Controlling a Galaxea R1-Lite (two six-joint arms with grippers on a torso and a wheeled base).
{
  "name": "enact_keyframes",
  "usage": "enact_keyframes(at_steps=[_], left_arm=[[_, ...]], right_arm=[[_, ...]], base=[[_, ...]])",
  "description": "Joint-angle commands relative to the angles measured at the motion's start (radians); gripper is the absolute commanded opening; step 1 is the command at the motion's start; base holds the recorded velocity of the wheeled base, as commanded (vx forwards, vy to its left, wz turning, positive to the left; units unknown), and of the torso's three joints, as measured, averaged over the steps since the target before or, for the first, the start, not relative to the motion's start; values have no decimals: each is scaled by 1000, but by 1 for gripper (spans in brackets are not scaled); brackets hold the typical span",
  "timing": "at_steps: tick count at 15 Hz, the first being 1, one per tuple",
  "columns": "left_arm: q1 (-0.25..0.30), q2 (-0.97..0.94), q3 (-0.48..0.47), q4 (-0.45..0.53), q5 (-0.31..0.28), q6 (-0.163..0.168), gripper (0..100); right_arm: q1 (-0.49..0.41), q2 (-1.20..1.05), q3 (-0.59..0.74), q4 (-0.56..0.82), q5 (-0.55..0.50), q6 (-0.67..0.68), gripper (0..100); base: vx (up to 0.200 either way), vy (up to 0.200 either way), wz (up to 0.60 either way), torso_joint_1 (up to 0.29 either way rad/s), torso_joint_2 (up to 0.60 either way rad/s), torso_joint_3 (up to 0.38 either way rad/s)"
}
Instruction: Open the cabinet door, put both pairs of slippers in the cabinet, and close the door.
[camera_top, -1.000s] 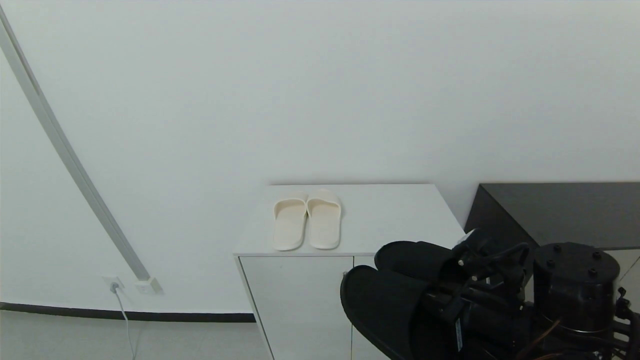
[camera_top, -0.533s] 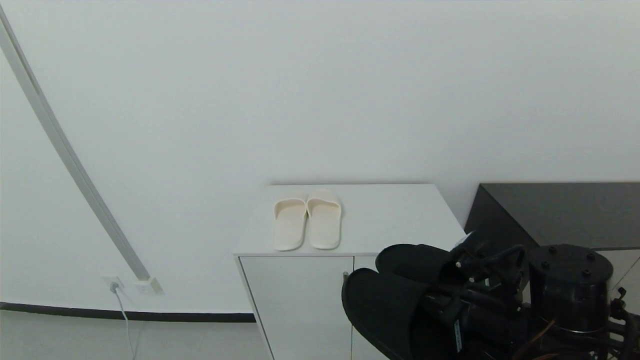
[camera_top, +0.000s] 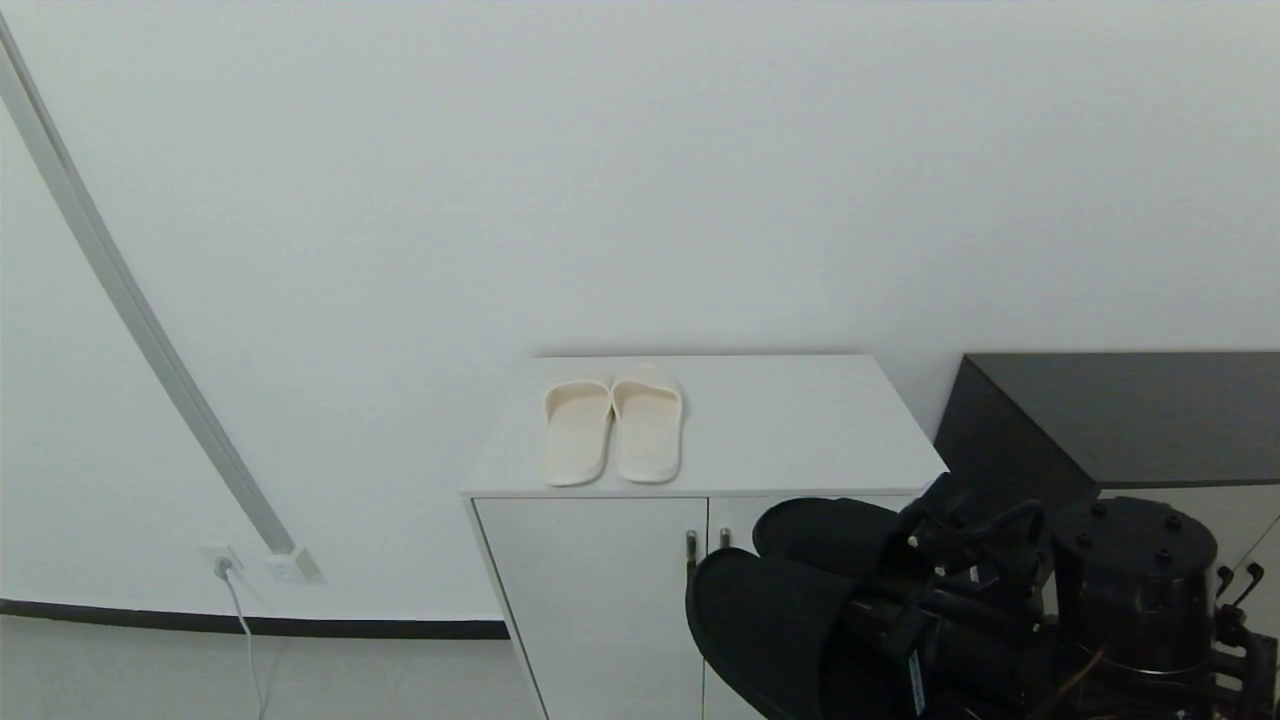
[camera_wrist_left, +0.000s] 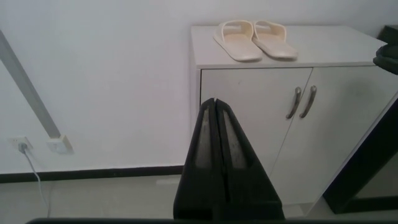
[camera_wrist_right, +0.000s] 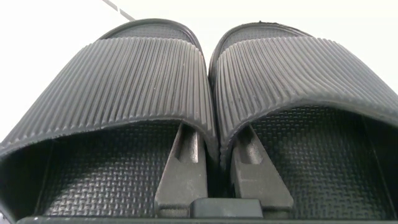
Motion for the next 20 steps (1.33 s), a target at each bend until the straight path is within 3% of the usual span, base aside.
enact_keyframes(at_steps=[1,2,20], left_arm=[[0,2,0,0,-1,-1,0],[0,2,0,0,-1,-1,100],[0,0,0,0,1,-3,100]], right_arm=[[0,-2,5,-1,0,0,0],[0,-2,6,-3,0,0,0],[5,6,25,-23,1,-5,0]], base=[[0,0,0,-149,344,193],[0,0,0,-159,354,183],[0,0,0,-191,458,262]])
